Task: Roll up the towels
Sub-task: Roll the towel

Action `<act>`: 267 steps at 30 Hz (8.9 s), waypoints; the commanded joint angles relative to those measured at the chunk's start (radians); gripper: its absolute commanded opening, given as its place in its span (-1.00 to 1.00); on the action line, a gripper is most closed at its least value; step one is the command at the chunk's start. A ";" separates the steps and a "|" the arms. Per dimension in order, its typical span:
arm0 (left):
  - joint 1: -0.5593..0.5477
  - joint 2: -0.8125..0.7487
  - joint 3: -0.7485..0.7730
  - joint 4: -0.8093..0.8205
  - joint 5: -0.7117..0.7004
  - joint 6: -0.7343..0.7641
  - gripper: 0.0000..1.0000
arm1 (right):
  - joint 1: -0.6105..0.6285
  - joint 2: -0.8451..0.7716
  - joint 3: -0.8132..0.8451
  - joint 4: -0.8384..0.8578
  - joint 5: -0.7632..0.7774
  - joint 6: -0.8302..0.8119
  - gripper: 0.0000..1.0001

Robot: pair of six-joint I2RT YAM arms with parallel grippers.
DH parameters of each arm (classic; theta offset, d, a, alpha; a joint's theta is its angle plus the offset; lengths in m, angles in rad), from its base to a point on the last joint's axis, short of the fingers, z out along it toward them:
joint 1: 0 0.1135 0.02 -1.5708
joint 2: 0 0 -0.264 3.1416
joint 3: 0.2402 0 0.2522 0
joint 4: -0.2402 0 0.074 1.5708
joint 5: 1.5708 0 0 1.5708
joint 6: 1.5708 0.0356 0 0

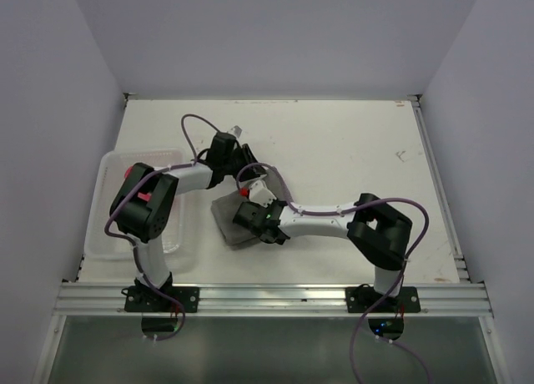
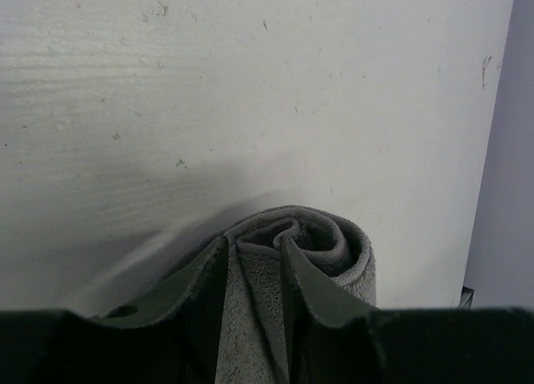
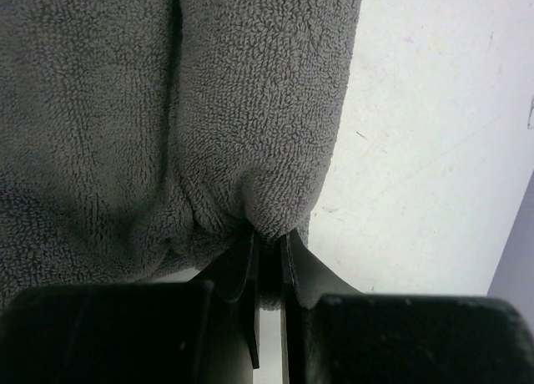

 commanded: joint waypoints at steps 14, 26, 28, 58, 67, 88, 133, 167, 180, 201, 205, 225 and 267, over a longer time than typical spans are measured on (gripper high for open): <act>0.047 -0.101 -0.174 0.438 0.252 -0.195 -0.29 | 0.056 0.117 0.103 -0.099 0.058 0.094 -1.00; 0.036 -0.057 -0.218 0.665 0.279 -0.298 -0.27 | 0.055 0.061 0.025 0.007 0.030 0.117 -1.00; 0.029 -0.032 -0.227 0.706 0.278 -0.316 -0.27 | 0.056 0.059 0.022 0.014 0.028 0.117 -1.00; -0.030 0.137 -0.151 0.252 0.054 -0.066 -0.28 | 0.045 -0.044 -0.027 0.079 -0.025 0.158 -0.89; -0.024 0.154 -0.146 0.229 0.036 -0.042 -0.28 | -0.021 -0.280 -0.108 0.151 -0.126 0.167 -0.37; -0.008 0.154 -0.157 0.188 0.026 -0.024 -0.28 | -0.538 -0.628 -0.591 0.737 -0.923 0.489 0.08; -0.001 0.039 -0.116 0.119 -0.024 -0.004 -0.28 | -0.269 -0.380 -0.340 0.400 -0.460 0.192 -1.00; 0.021 -0.188 -0.272 0.388 0.189 -0.135 -0.28 | 0.225 0.073 0.022 0.041 0.242 0.080 -1.00; 0.022 -0.267 -0.287 0.387 0.177 -0.083 -0.26 | 0.245 0.122 0.024 0.060 0.225 0.092 -1.00; -0.077 -0.120 -0.321 0.429 0.172 0.001 -0.22 | 0.245 0.119 -0.012 0.117 0.180 0.123 -1.00; -0.082 -0.113 -0.332 0.326 0.062 0.062 -0.23 | 0.245 0.114 -0.016 0.122 0.170 0.127 -1.00; 0.022 -0.357 -0.184 0.110 -0.060 0.195 0.00 | 0.240 0.096 -0.053 0.152 0.151 0.143 -1.00; -0.109 -0.037 -0.537 0.504 -0.013 -0.057 -0.49 | 0.233 -0.047 -0.099 0.172 0.099 0.179 -0.77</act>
